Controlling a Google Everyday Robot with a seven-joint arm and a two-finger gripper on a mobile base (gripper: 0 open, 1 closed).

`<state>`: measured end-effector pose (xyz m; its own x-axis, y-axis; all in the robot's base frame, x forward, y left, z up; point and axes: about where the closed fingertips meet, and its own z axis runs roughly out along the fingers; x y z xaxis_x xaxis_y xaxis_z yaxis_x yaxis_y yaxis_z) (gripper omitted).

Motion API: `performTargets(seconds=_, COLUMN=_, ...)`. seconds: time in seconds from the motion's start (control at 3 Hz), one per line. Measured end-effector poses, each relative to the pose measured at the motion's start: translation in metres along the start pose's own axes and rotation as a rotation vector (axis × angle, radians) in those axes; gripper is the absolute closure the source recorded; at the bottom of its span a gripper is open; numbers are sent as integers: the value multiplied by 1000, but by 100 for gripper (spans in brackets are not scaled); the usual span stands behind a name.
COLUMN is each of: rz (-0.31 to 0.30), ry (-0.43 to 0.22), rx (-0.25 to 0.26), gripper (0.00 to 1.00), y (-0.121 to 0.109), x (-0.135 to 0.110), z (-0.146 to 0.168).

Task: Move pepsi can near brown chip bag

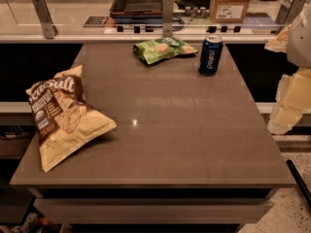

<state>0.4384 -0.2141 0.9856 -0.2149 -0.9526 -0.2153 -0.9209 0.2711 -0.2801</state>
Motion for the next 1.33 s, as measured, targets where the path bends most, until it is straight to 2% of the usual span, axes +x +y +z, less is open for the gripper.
performTargets(seconds=0.33, rz=0, ry=0, rx=0, gripper=0, y=0, x=0, z=0)
performTargets(seconds=0.67, rz=26, ry=-22, rx=21, gripper=0, y=-8, x=2, z=-2)
performTargets(seconds=1.33, rz=167, ry=-157, rx=129, gripper=0, y=-47, x=12, z=8)
